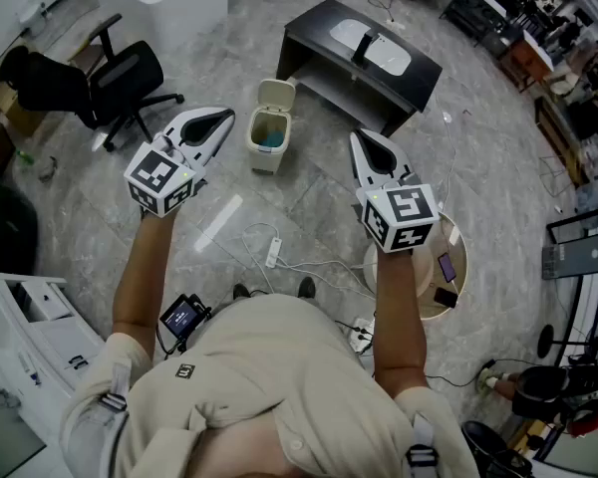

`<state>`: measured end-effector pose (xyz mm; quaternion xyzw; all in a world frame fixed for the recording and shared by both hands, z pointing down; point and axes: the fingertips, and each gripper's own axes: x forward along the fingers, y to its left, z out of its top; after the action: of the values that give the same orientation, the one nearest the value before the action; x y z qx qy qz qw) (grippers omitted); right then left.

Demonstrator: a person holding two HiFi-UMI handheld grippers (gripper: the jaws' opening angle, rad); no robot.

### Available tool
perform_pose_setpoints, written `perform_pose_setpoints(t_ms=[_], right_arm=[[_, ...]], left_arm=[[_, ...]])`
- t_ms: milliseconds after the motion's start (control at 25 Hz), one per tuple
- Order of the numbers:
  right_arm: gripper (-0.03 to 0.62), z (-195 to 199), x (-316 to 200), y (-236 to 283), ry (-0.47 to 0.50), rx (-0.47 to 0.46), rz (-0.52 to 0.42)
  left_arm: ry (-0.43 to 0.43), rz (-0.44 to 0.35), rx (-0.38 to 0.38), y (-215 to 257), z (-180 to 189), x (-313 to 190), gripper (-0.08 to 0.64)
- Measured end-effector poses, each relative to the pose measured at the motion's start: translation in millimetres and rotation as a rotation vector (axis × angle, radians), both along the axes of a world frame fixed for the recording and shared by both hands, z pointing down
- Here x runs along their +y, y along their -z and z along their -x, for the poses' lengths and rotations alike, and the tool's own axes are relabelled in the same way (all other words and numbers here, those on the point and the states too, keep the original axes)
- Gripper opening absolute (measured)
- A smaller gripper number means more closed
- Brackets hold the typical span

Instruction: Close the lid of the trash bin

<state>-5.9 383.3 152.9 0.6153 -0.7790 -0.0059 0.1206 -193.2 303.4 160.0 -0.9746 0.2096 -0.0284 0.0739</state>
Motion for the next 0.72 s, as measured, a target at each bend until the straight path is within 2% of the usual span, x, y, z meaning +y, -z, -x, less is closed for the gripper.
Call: perform_pose_setpoints(t_ms=[440,720], right_arm=[[0.023,27,-14,-4,-0.006,0.016,0.008],[0.023,20,-34,-8,0.025,0.003,0.020]], left_arm=[[-0.007,0.007,0.020,-6,25,-20,0.015],[0.024,0.018,0.011,-10,23,-32,0.015]])
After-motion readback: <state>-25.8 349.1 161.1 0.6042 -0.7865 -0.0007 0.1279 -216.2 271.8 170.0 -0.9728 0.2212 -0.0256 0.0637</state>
